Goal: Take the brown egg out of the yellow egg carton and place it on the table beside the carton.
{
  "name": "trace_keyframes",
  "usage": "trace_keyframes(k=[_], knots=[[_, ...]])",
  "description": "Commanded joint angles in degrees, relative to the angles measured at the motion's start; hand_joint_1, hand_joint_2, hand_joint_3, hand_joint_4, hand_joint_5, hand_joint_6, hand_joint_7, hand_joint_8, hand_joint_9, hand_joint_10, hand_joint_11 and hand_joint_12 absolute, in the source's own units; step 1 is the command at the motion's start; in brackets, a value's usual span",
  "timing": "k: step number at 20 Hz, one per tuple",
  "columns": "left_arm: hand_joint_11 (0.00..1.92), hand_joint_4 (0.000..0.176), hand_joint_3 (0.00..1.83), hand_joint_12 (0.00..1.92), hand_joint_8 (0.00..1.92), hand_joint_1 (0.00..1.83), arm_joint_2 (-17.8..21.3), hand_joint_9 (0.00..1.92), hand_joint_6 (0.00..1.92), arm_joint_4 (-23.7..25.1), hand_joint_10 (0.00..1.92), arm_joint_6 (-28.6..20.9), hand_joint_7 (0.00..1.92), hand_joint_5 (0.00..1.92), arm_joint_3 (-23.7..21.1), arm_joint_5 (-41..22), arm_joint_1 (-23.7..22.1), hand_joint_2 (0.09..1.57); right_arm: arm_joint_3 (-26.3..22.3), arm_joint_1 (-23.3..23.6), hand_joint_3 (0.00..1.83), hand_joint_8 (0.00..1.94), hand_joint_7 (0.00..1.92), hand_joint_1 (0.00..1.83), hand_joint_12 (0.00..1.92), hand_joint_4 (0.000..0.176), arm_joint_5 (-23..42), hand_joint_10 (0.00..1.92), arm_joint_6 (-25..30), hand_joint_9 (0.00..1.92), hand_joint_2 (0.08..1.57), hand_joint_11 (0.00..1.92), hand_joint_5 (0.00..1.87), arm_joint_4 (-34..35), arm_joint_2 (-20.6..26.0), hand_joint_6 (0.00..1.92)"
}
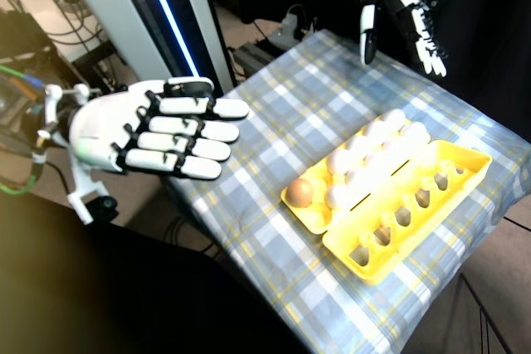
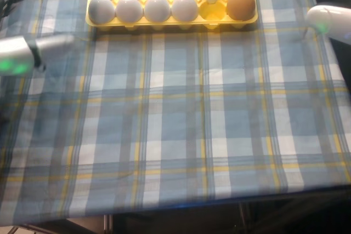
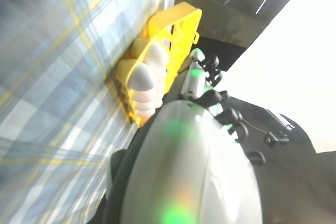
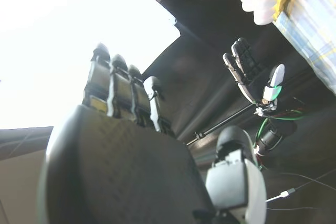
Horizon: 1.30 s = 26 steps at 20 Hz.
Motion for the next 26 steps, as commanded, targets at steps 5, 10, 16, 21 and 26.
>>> trace_keyframes(k=[5, 10, 16, 21, 26], knots=[[0.00, 0.000, 0.00, 0.18, 0.00, 0.00, 0.01, 0.22, 0.01, -0.16, 0.00, -0.61, 0.31, 0.34, -0.12, -7.13, -0.44, 1.13, 0.34, 0.49, 0.00, 0.00, 0.25, 0.01, 0.34, 0.063, 7.45, 0.00, -0.17, 0.28, 1.12, 0.23, 0.17, 0.90, -0.57, 0.00], [0.00, 0.010, 0.00, 0.17, 0.00, 0.00, -0.01, 0.21, 0.00, 0.03, 0.00, -0.61, 0.29, 0.34, 0.01, -7.03, -0.75, 1.12, 3.44, 3.67, 0.00, 0.01, 0.33, 0.21, 0.16, 0.019, 5.64, 0.01, -0.14, 0.33, 1.01, 0.33, 0.18, 1.52, -3.11, 0.00], [0.00, 0.020, 0.00, 0.17, 0.00, 0.00, -0.24, 0.21, 0.00, 0.19, 0.00, -0.61, 0.30, 0.33, 0.20, -7.08, -0.76, 1.12, 10.06, 10.58, 0.00, 0.00, 0.45, 0.37, 0.18, 0.008, -4.54, 0.01, -0.09, 0.41, 0.92, 0.33, 0.30, 1.45, -8.18, 0.00], [0.00, 0.027, 0.00, 0.12, 0.00, 0.00, -0.31, 0.20, 0.00, 0.36, 0.00, -0.61, 0.29, 0.32, 0.33, -6.71, -0.77, 1.12, 18.45, 16.80, 0.00, 0.01, 0.64, 0.49, 0.45, 0.000, -16.77, 0.00, 0.23, 0.62, 0.90, 0.40, 0.42, 0.17, -15.18, 0.01], [0.00, 0.008, 0.00, 0.10, 0.00, 0.00, -0.57, 0.19, 0.00, 0.51, 0.00, -0.84, 0.29, 0.33, 0.53, -6.60, -0.82, 1.13, 21.97, 18.88, 0.00, 0.00, 0.71, 0.55, 0.80, 0.000, -23.23, 0.00, 0.66, 0.60, 0.93, 0.15, 0.60, -2.52, -18.69, 0.00]])
